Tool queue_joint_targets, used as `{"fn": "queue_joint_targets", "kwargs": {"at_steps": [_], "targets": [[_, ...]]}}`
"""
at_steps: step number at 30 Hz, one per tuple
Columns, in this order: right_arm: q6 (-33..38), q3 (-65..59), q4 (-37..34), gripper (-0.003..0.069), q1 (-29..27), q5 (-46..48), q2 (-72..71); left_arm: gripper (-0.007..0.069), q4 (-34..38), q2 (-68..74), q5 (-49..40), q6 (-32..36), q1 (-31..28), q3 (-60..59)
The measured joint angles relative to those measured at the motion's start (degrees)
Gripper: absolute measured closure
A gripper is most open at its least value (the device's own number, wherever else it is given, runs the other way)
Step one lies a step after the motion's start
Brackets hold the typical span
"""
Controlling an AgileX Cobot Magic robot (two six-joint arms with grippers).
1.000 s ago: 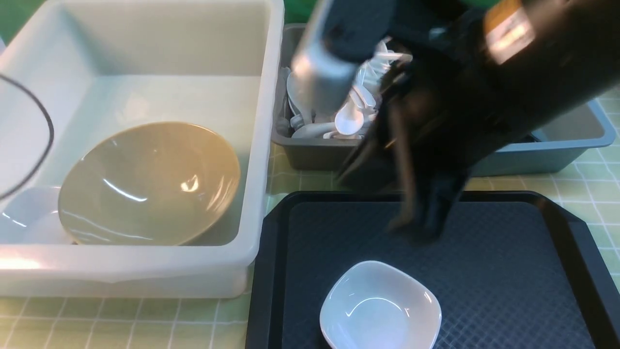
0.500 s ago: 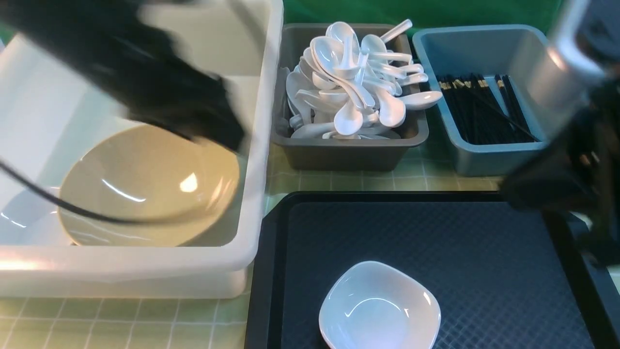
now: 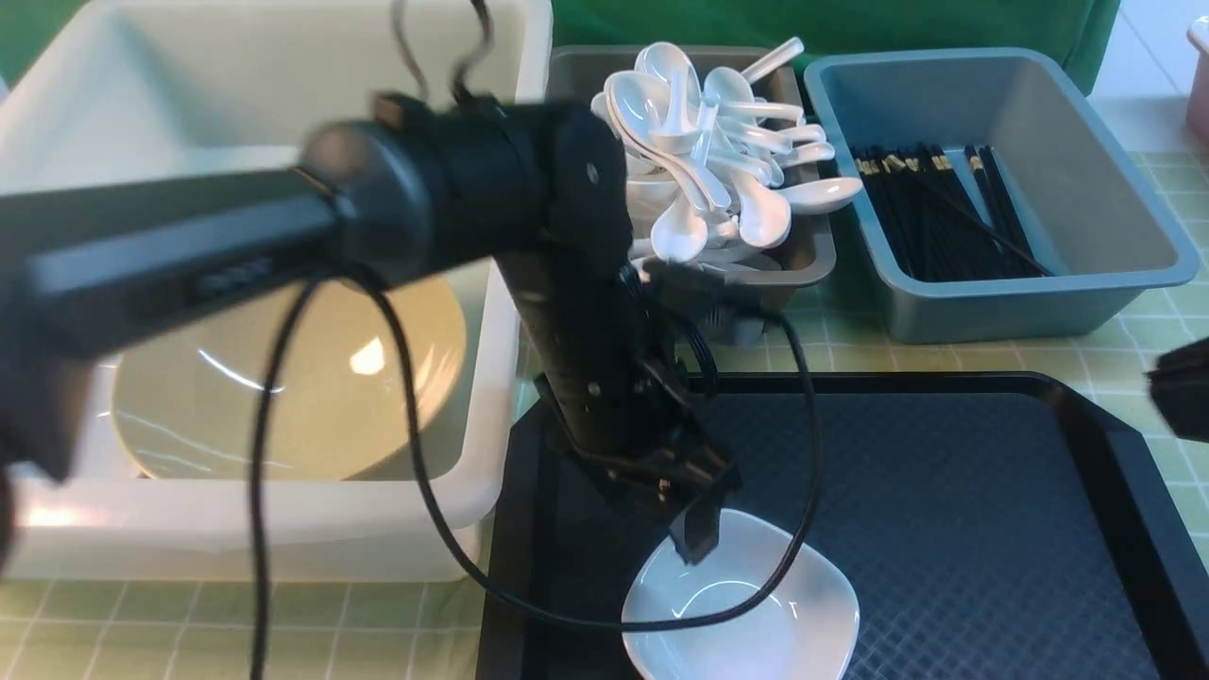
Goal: On green table put chopsticks spoon bowls plates into blue grey white boxes.
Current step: 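Grasp the small white bowl on the black tray by its rim with the left gripper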
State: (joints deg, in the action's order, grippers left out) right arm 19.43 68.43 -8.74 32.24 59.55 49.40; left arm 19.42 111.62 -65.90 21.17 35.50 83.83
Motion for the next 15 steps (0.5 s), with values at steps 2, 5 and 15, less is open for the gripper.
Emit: {"fn": "queue_joint_targets", "kwargs": {"at_steps": [2,5,15], "targets": [[0.0,0.0,0.0,0.0612,0.0,0.7,-0.7,0.0153,0.5,1.5,0.2,0.0,0.0,0.0],[0.0,0.0,0.0,0.0612,0.0,1.9,-1.3,0.0153,1.8,4.1,0.5,0.0,0.0,0.0],[-0.3,0.0,0.1,0.0612,-0.1,2.4,-1.3,0.0344,5.3,8.0,-0.3,-0.1,-0.3,0.9]]}}
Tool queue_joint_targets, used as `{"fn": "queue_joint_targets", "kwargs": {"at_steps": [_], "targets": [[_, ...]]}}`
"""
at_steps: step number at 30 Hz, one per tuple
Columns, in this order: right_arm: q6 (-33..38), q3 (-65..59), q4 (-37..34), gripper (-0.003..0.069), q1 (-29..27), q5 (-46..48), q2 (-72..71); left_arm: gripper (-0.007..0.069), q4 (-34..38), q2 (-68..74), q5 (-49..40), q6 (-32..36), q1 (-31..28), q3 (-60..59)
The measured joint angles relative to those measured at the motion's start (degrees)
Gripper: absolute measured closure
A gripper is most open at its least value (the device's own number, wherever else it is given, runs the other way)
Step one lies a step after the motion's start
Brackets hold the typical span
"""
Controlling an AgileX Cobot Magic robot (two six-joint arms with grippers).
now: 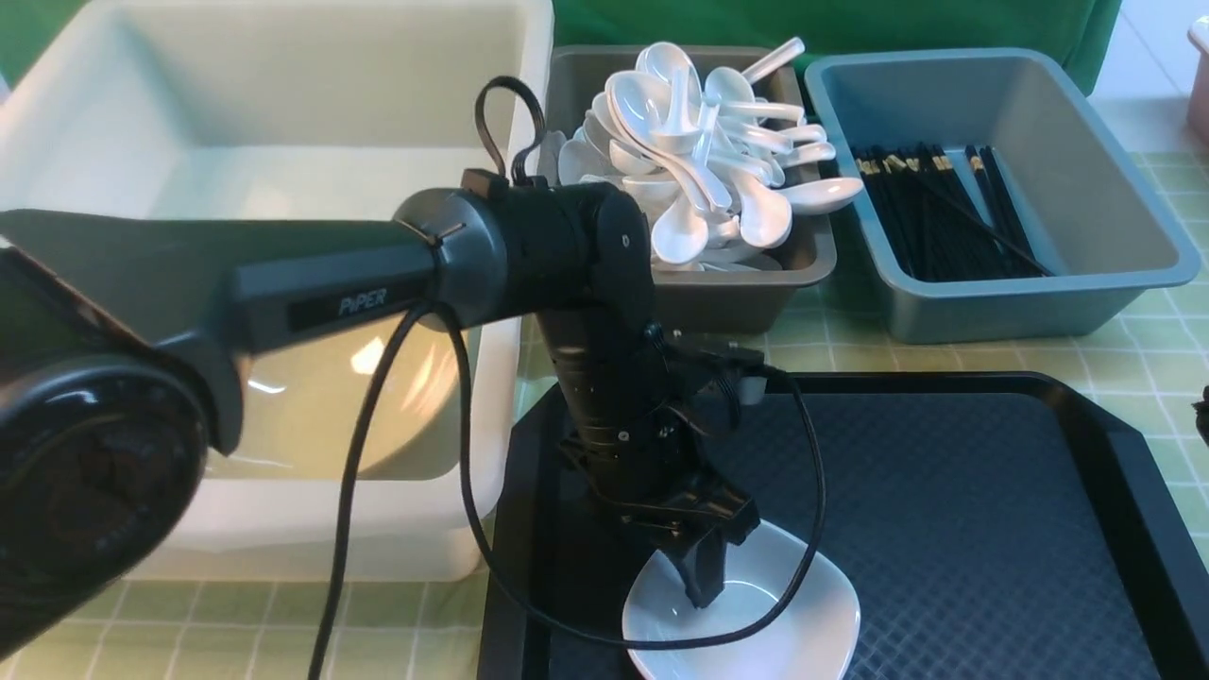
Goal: On green table put chopsticks spoon bowls plates into blue grey white boxes.
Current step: 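Grasp the small white bowl on the black tray by its rim with the left gripper, then place the white bowl into the white bin with the other dishes with the left gripper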
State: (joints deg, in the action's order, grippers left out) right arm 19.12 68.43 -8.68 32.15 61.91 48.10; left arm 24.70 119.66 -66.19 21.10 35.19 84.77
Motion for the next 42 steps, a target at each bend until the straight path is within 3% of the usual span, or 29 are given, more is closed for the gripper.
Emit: {"fn": "queue_joint_targets", "kwargs": {"at_steps": [2,5,15,20,23,27,30,35,38,42], "targets": [[-0.3,0.0,0.0,0.0612,0.0,0.0,-0.1,0.0492,1.0,0.5,-0.3,-0.1,-0.7,-0.1],[-1.0,0.0,0.0,0.0612,0.0,0.0,0.0,0.0598,4.3,0.5,-2.2,0.5,-2.3,-0.2],[-0.6,0.0,0.0,0.0609,0.0,-3.0,0.0,0.0609,20.9,-9.1,-2.4,6.5,-11.7,-0.6],[3.7,0.0,-2.7,0.0604,0.0,-6.6,1.3,0.0609,21.5,-17.7,-2.6,6.7,-17.0,-0.7],[10.8,0.1,-9.8,0.0601,0.0,-10.2,6.0,0.0609,17.9,-28.5,-3.4,4.7,-26.0,-0.7],[14.8,0.1,-14.1,0.0598,0.0,-12.0,9.8,0.0609,14.3,-35.0,-4.0,2.0,-33.8,-0.7],[17.5,0.1,-16.7,0.0594,0.0,-14.8,14.5,0.0609,6.5,-40.6,-4.8,-3.5,-48.0,-0.7],[18.6,0.1,-17.7,0.0591,0.0,-18.3,18.1,0.0609,-4.4,-41.9,-5.0,-11.4,-62.8,-0.7],[20.2,0.1,-19.9,0.0587,0.0,-19.1,20.0,0.0609,-11.5,-39.6,-5.3,-15.3,-67.9,-0.7],[20.7,0.1,-20.7,0.0582,0.0,-19.2,20.7,0.0609,-15.9,-34.8,-5.5,-17.7,-68.4,-0.7]]}}
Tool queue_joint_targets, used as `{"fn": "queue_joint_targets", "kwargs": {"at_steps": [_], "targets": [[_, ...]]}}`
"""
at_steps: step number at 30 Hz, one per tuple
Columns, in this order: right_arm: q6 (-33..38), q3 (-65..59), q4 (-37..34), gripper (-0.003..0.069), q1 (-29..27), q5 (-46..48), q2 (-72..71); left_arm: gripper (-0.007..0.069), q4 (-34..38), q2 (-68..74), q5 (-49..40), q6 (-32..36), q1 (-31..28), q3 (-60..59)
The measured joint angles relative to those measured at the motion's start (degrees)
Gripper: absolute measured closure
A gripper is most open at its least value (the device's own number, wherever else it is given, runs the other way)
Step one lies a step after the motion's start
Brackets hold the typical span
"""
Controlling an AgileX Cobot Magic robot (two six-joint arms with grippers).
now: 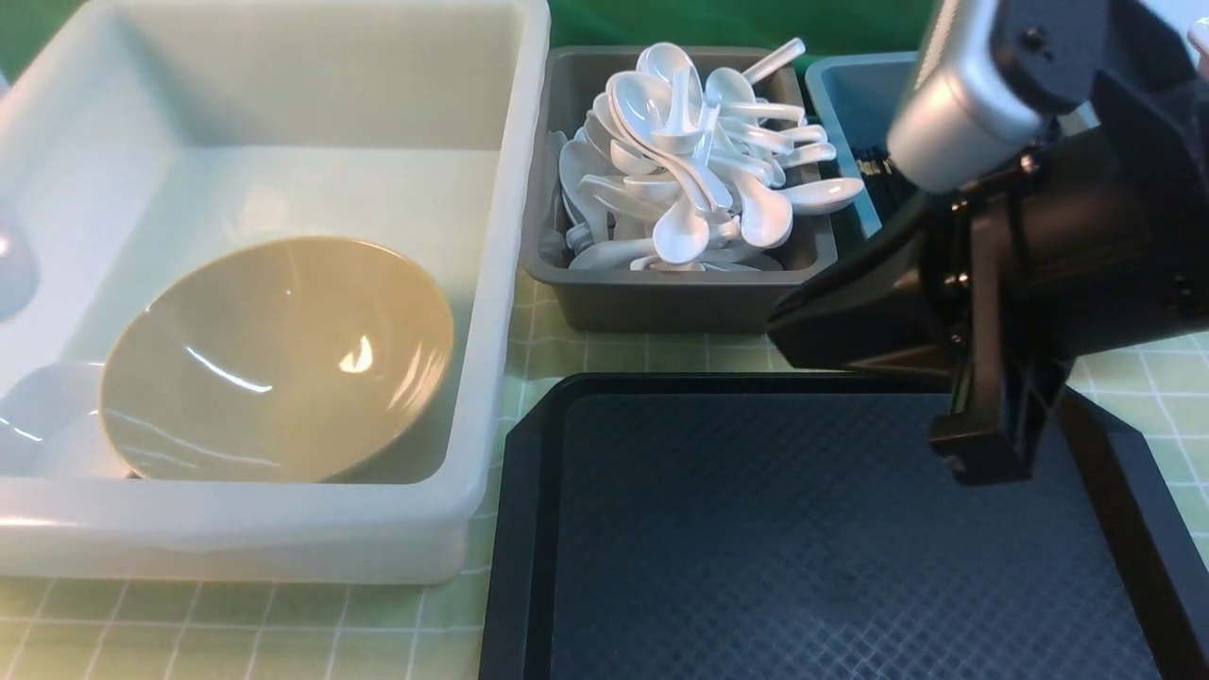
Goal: On green table put chopsticks spoon bowls plates into blue grey white boxes.
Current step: 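Place the white bowl into the white bin with the other dishes with the left gripper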
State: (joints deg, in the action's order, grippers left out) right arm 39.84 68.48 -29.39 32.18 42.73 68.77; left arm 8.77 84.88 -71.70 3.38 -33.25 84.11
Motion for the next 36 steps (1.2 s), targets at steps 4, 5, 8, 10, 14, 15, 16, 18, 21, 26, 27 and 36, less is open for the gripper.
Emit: {"fn": "queue_joint_targets", "kwargs": {"at_steps": [4,5,8,10,14,15,16,18,21,26,27,36], "targets": [[0.5,0.0,-0.2,0.058,0.0,-0.2,0.0,0.0609,0.3,5.2,0.1,-0.2,0.0,0.0],[0.5,0.0,-0.2,0.0579,0.0,-0.2,0.0,0.0609,0.4,6.6,0.2,-0.3,0.0,0.0],[0.5,0.0,-0.2,0.0574,0.0,-0.2,0.0,0.0609,0.2,8.6,0.4,-0.7,0.0,0.0],[0.5,0.0,-0.2,0.0571,0.0,-0.2,0.0,0.0609,-0.5,8.9,0.5,-1.2,0.0,0.0],[0.5,0.0,-0.6,0.0566,0.0,-0.2,0.0,0.0609,-2.3,9.2,0.5,-1.7,0.0,0.0],[0.5,0.0,-0.6,0.0566,0.0,-0.2,0.0,0.0609,-2.5,9.3,0.5,-1.8,0.0,0.0],[0.5,0.0,-0.7,0.0564,0.0,-0.2,0.0,0.0609,-2.5,9.5,0.5,-1.8,0.0,0.0],[0.5,0.0,-0.7,0.0561,0.0,-0.2,0.0,0.0609,-2.7,10.0,0.5,-1.7,0.1,-0.1],[0.5,0.0,-2.6,0.0559,0.0,-1.0,0.0,0.0609,-3.1,11.4,1.9,-1.3,1.6,-2.5],[1.5,0.0,-7.8,0.0554,0.0,-2.8,0.0,0.0609,-4.9,12.6,4.1,-1.3,3.6,-5.8],[1.6,0.0,-7.9,0.0552,0.0,-2.8,0.0,0.0609,-4.9,12.6,4.1,-1.4,3.6,-5.9],[2.3,0.0,-9.1,0.054,0.0,-2.8,0.0,0.0599,-6.0,13.2,5.4,-5.2,4.2,-6.9]]}}
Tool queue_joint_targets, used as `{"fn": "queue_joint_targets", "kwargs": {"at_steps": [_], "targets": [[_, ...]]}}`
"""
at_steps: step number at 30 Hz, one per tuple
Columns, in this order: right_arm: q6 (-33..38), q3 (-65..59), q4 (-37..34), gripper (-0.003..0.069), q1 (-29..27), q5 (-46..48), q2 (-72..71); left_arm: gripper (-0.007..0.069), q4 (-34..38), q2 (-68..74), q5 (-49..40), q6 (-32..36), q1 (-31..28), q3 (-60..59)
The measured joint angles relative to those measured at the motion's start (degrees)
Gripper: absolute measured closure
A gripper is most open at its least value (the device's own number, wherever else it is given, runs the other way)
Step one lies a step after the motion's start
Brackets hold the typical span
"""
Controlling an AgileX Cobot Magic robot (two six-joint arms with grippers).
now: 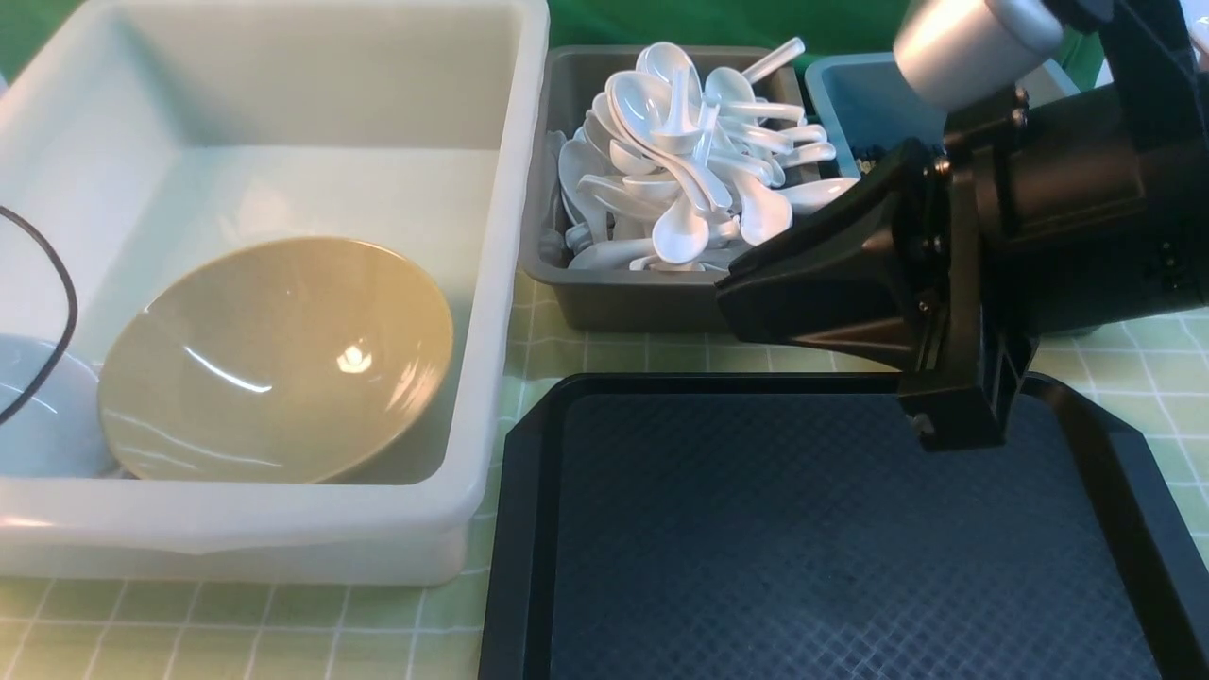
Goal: On green table put chopsticks spoon bowls plates into blue grey white boxes.
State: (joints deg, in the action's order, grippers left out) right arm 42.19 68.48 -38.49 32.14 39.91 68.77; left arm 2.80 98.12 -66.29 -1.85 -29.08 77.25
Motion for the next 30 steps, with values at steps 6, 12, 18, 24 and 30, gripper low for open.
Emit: {"fn": "queue_joint_targets", "kwargs": {"at_steps": [6,12,18,24,30], "targets": [[0.0,0.0,-0.1,0.0531,0.0,0.1,0.0,0.0472,-0.4,0.0,-0.3,-2.0,0.0,0.0],[0.0,0.0,-0.1,0.0528,0.0,0.1,0.0,0.0323,-1.3,-0.2,-2.0,-4.0,0.0,0.0],[0.2,0.0,-0.1,0.0526,0.0,0.0,0.0,0.0144,-4.3,-4.8,-4.0,-7.0,0.0,0.5],[-0.9,0.0,3.7,0.0517,-1.2,-1.5,0.0,0.012,5.6,-12.7,-4.0,-0.8,1.5,2.8],[-6.4,0.0,6.1,0.0512,-8.5,-0.9,-0.4,0.0139,16.4,-21.8,-4.4,9.3,11.8,2.9]]}}
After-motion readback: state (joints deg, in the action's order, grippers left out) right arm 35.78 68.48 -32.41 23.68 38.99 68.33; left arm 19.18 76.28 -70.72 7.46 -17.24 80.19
